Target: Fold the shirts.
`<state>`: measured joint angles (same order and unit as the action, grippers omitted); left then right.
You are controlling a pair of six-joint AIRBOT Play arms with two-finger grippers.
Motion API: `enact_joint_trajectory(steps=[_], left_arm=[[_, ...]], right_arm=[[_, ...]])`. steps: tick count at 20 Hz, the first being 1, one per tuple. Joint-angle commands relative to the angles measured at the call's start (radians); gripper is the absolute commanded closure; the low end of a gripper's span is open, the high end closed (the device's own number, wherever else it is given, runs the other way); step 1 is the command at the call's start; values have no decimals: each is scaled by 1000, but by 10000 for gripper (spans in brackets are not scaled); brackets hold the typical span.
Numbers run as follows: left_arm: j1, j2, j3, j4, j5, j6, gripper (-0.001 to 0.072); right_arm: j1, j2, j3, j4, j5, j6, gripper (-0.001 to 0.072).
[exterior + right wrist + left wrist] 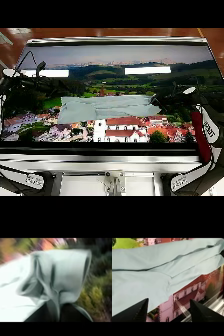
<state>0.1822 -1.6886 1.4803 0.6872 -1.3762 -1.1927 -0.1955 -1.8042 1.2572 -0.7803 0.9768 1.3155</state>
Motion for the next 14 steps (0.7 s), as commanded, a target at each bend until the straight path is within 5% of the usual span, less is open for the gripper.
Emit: enact_joint_trajectory(steps=[1, 2, 3, 6, 11, 14], left_arm=[[-35, 9, 2, 0, -5, -10, 295], [-58, 8, 1, 0, -5, -9, 518], [-85, 8, 0, 0, 0, -9, 628], [-221, 8, -14, -1, 98, -10, 666], [-549, -25, -102, -35, 448, -114, 666], [-716, -84, -100, -184, 585, -140, 666]], right_arm=[[15, 38, 2, 72, -5, -52, 650], [16, 75, 2, 68, -2, -65, 650], [16, 122, 2, 68, 14, -69, 650], [16, 277, 2, 66, 98, -68, 650], [16, 548, 2, 66, 274, 10, 650], [16, 694, 2, 66, 342, 77, 650]])
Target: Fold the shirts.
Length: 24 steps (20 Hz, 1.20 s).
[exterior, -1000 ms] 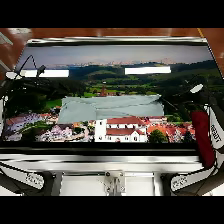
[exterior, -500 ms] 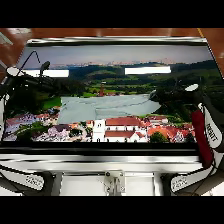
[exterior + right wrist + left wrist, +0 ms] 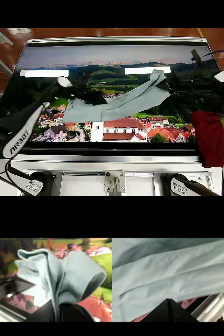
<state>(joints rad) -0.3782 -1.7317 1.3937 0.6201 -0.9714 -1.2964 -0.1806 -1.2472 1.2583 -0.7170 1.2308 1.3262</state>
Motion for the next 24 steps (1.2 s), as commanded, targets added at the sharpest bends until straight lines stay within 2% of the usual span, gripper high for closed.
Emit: enact_joint_trajectory(steps=[1, 3, 5, 6, 9, 11, 15, 19, 22, 23, 24], left_arm=[[-206, -61, -13, -197, 233, -32, 666], [-302, -106, -12, -344, 336, -25, 666], [-362, -151, -5, -456, 325, 11, 666], [-377, -164, -4, -491, 308, 56, 666], [-327, -153, -4, -489, 305, 80, 667], [-230, -102, -4, -449, 297, 107, 668], [60, 77, -4, -240, 233, 106, 668], [381, 284, -3, -172, 106, 108, 668], [593, 407, 1, -158, -51, 119, 667], [649, 440, 1, -157, -106, 119, 667], [690, 467, 1, -155, -150, 120, 667]], right_arm=[[1, 178, 1, 3, 106, 92, 651], [1, 256, 1, 2, 132, 131, 650], [1, 312, 1, -24, 131, 161, 650], [1, 326, 1, -50, 132, 180, 650], [13, 327, 0, -109, 145, 197, 650], [68, 318, -2, -183, 103, 210, 650], [277, 212, -2, -258, -58, 236, 650], [549, 0, -2, -257, -346, 268, 651], [734, -210, -1, -254, -615, 325, 649], [781, -279, -1, -233, -707, 348, 606], [820, -346, -1, -172, -790, 364, 349]])
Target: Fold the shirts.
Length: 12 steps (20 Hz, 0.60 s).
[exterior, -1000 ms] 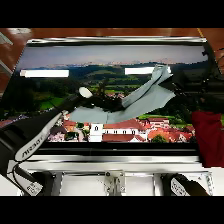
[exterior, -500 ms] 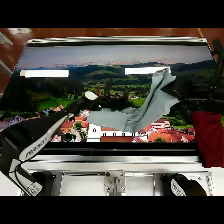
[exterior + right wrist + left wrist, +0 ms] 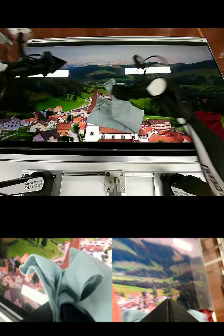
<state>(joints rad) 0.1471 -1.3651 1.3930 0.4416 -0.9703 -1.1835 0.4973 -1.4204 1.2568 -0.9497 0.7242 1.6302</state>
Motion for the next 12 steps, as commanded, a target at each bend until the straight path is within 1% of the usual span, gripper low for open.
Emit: enact_joint_trajectory(steps=[1, 2, 4, 6, 7, 9, 11, 12], left_arm=[[198, 123, 2, 23, -190, 24, 667], [221, 140, 2, 23, -222, 31, 667], [246, 158, 2, 24, -271, 44, 667], [247, 159, 2, 24, -299, 72, 667], [245, 159, 0, 24, -299, 73, 667], [245, 158, 0, 24, -298, 77, 667], [245, 158, 0, 24, -299, 76, 667], [245, 158, 0, 24, -299, 76, 667]], right_arm=[[167, -229, 0, 144, -341, 61, 101], [173, -263, 1, 204, -346, 60, 82], [151, -273, 1, 206, -291, 58, 82], [73, -226, 1, 158, -151, 31, 82], [21, -187, 1, 105, -52, 14, 82], [-109, -84, 1, -103, 202, 8, 82], [-247, -6, 1, -330, 465, 36, 82], [-322, 19, -11, -401, 576, 46, 82]])
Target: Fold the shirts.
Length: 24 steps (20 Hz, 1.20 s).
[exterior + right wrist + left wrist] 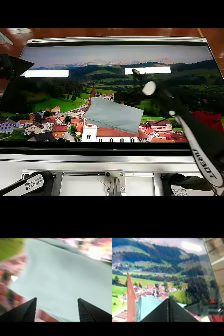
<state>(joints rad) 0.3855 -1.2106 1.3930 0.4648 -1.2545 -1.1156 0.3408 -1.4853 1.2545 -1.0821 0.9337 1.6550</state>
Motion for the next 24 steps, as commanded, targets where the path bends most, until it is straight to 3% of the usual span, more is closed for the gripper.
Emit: enact_joint_trajectory(steps=[1, 3, 7, 9, 13, 14, 15, 16, 19, 24], left_arm=[[7, 3, 0, 0, -15, 8, 667], [6, 4, 0, 0, -15, 4, 667], [3, 4, 0, 0, -71, 4, 667], [-6, 4, 0, 0, -94, 4, 667], [-19, 4, 0, 0, -89, 4, 667], [-21, 3, 0, 0, -89, 4, 667], [-23, 4, 0, 0, -88, 4, 667], [-24, 4, 0, 0, -88, 4, 667], [-35, 4, 0, 0, -89, 4, 666], [-56, 4, 0, 0, -82, 4, 667]], right_arm=[[-236, 101, -51, -248, 410, 18, 81], [-318, 111, -184, -82, 368, -19, 81], [-278, 110, -435, 180, 15, -95, 81], [-239, 89, -469, 235, -98, -104, 81], [-191, -2, -469, 365, -195, -147, 87], [-186, -15, -469, 424, -211, -186, 171], [-183, -23, -469, 478, -222, -227, 358], [-189, -20, -465, 514, -232, -275, 638], [-260, 22, -383, 551, -138, -442, 651], [-600, 182, -150, 531, 133, -454, 651]])
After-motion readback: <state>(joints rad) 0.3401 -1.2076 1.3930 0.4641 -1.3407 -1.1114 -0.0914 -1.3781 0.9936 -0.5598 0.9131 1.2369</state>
